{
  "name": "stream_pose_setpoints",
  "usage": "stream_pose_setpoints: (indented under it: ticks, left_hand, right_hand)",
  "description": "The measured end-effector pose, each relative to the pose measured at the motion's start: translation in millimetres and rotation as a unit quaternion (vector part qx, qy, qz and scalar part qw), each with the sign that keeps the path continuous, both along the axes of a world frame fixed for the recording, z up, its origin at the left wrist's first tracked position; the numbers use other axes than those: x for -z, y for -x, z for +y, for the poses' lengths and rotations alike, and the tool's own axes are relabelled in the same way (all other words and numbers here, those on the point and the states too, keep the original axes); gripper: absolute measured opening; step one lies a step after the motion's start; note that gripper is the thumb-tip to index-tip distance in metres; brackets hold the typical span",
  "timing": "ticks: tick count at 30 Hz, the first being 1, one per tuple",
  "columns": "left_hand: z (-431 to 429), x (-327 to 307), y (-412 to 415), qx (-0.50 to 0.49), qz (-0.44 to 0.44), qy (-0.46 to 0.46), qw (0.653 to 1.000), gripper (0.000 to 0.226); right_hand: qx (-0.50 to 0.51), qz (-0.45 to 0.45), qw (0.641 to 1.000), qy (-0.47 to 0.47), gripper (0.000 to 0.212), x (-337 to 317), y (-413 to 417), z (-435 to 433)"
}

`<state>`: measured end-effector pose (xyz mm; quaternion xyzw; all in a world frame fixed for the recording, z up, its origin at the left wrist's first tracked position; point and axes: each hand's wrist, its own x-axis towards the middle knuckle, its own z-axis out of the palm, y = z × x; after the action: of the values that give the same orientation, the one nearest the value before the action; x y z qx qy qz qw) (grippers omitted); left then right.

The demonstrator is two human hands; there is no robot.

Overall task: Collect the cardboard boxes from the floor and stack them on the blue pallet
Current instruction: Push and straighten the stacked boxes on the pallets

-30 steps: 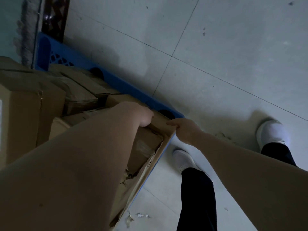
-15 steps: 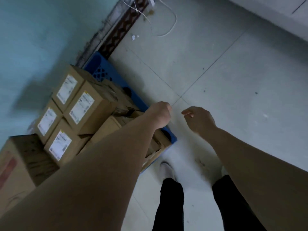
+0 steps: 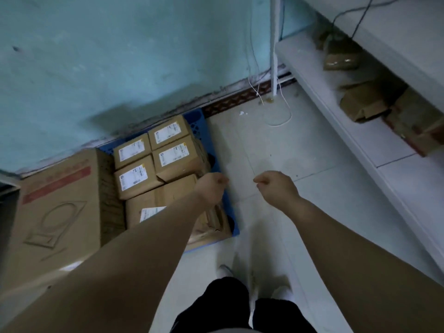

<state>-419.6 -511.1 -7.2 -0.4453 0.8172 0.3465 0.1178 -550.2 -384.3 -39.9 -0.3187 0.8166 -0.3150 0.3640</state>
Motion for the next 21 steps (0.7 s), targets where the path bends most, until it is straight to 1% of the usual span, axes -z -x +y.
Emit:
stream_pose_setpoints:
  ticks: [3, 5, 7, 14, 19, 21]
  left_hand:
    - [-16, -29, -26, -0.063, 0.052, 0.024, 0.996, 0.03]
    - [-32, -39, -47, -0.135, 0.099, 0.02, 0.986, 0.025]
    - [-47, -42, -69, -0.196, 0.129, 0.013, 0.972, 0.028]
    - [-85, -40, -119, -0.273, 0.135, 0.013, 0.952, 0.036]
    - [-121, -33, -120, -0.285, 0.111, 0.015, 0.952, 0.041]
    - [-135, -30, -111, -0.289, 0.099, 0.023, 0.952, 0.04]
  right_hand:
    - [-0.013, 0.015, 1.0, 0.017, 0.031, -30, -5, -18]
    - [-0.028, 0.021, 0.999, 0.03, 0.03, -45, -15, -31]
    - [-0.042, 0.021, 0.998, 0.033, 0.028, -55, -26, -43]
    - [-0.09, 0.038, 0.995, 0.008, 0.022, -71, -41, -82]
    - [-0.084, 0.049, 0.995, -0.009, 0.022, -65, -26, -119]
    - [-0.104, 0.051, 0.993, -0.013, 0.024, -60, -15, -135]
